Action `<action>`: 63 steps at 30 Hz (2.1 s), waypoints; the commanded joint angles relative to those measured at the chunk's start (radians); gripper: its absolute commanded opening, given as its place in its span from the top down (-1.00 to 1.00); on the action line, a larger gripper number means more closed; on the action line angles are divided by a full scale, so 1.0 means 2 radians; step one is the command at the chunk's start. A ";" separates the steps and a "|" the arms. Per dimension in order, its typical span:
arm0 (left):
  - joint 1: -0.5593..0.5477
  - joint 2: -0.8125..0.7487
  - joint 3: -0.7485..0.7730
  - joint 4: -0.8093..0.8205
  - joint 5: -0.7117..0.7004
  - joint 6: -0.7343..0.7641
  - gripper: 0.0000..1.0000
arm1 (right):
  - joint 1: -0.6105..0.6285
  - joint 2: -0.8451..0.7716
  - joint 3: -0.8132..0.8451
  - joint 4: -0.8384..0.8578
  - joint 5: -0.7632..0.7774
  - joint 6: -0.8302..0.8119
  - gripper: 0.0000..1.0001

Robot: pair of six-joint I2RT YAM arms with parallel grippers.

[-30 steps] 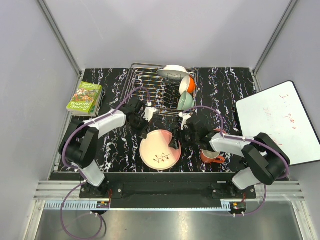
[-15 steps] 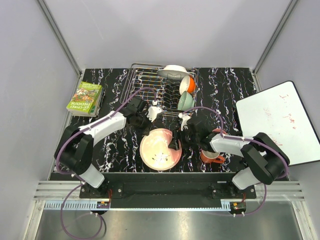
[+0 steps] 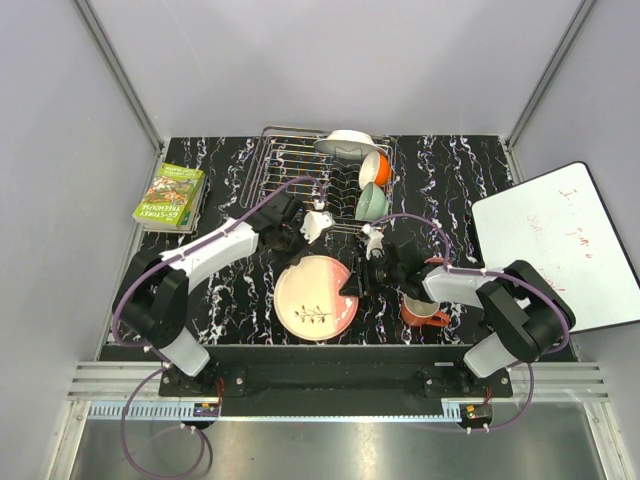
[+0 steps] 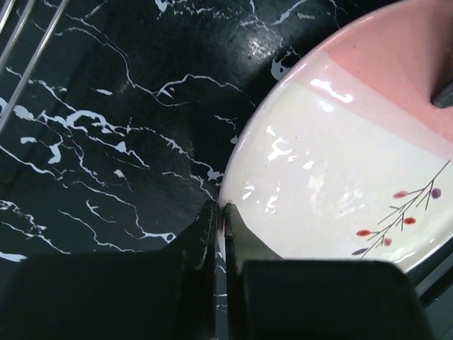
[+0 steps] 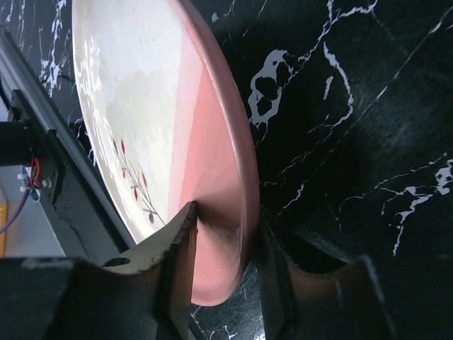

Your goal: Load the mixed dishes into the dish rack

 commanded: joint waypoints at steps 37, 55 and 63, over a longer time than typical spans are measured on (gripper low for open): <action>-0.033 0.015 0.110 0.030 -0.024 -0.046 0.66 | -0.028 0.013 0.044 0.119 -0.170 0.068 1.00; 0.227 -0.009 0.297 -0.031 -0.012 -0.147 -0.69 | -0.021 -0.236 0.139 -0.076 0.025 -0.177 1.00; 0.233 0.125 0.325 0.002 -0.047 -0.149 -0.52 | -0.021 -0.225 0.234 -0.067 0.091 -0.281 1.00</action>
